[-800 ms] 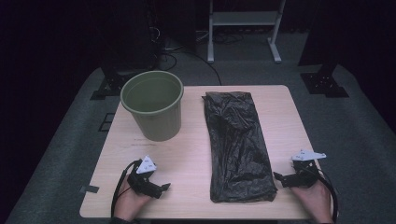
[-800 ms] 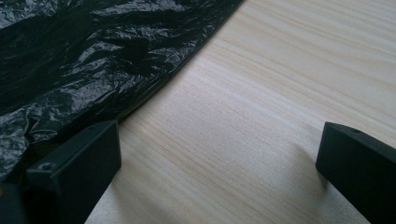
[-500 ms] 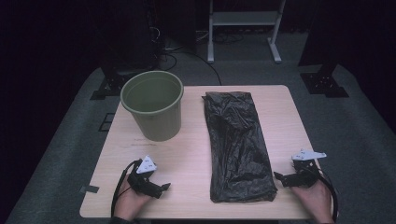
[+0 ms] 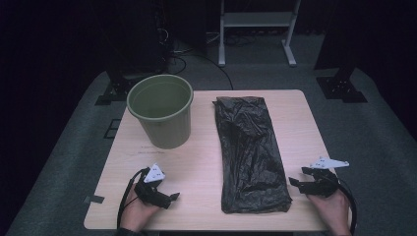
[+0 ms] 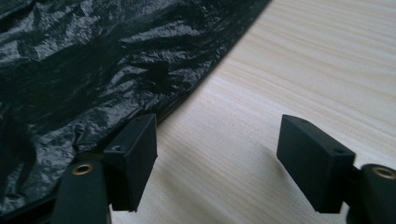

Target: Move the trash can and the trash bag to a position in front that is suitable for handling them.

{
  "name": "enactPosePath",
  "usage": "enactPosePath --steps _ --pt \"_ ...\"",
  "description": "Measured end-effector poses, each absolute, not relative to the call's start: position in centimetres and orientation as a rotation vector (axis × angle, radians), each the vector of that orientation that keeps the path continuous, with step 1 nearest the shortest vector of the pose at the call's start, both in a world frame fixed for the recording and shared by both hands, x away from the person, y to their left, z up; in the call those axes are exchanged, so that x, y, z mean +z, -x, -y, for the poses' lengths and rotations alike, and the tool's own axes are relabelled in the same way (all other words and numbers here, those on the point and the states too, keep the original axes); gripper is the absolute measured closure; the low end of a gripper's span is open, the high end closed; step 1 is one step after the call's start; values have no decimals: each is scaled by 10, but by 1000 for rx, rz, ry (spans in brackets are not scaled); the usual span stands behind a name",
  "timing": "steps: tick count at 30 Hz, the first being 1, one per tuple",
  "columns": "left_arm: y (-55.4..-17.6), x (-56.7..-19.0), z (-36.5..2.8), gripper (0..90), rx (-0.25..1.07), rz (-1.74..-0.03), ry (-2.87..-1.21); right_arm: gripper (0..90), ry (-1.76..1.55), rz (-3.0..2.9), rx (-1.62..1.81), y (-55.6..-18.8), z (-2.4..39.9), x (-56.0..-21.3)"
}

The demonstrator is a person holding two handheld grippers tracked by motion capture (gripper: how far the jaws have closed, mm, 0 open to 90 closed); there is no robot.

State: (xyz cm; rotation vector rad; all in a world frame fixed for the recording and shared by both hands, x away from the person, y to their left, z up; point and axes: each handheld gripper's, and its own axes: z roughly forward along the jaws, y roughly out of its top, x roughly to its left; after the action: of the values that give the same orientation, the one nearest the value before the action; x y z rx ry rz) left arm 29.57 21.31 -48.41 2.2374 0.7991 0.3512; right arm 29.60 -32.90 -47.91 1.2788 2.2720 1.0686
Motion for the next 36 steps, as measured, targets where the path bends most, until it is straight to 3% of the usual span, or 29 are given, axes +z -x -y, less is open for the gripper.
enactPosePath --steps 5,19,25,26,28,29,31,32,33,34,36 --pt "-296 -484 -213 0 351 -800 -2237 373 -1280 -2291 1099 -297 325 -477" --pt "-296 -484 -213 0 351 -800 -2237 375 -1240 -2343 1142 -306 299 -474" --pt "-296 -484 -213 0 351 -799 -2238 435 -1224 -2366 1071 -307 291 -478" --pt "-296 -484 -213 0 351 -800 -2237 492 -1214 -2359 1058 -306 291 -478" --pt "-296 -484 -213 0 351 -799 -2237 521 -1209 -2356 1048 -306 290 -478" --pt "-296 -484 -213 0 351 -799 -2237 638 -1195 -2356 1046 -304 290 -478" --pt "-296 -484 -213 0 351 -799 -2237 676 -1190 -2353 1042 -303 289 -478" --pt "-296 -484 -213 0 351 -799 -2238 794 -1170 -2348 1020 -302 289 -478" --pt "-296 -484 -213 0 351 -799 -2238 794 -1170 -2348 1020 -302 289 -478" --pt "-296 -484 -213 0 351 -799 -2237 878 -1155 -2358 1022 -302 289 -478" --pt "-296 -484 -213 0 352 -799 -2237 900 -1137 -2357 1008 -300 288 -478"
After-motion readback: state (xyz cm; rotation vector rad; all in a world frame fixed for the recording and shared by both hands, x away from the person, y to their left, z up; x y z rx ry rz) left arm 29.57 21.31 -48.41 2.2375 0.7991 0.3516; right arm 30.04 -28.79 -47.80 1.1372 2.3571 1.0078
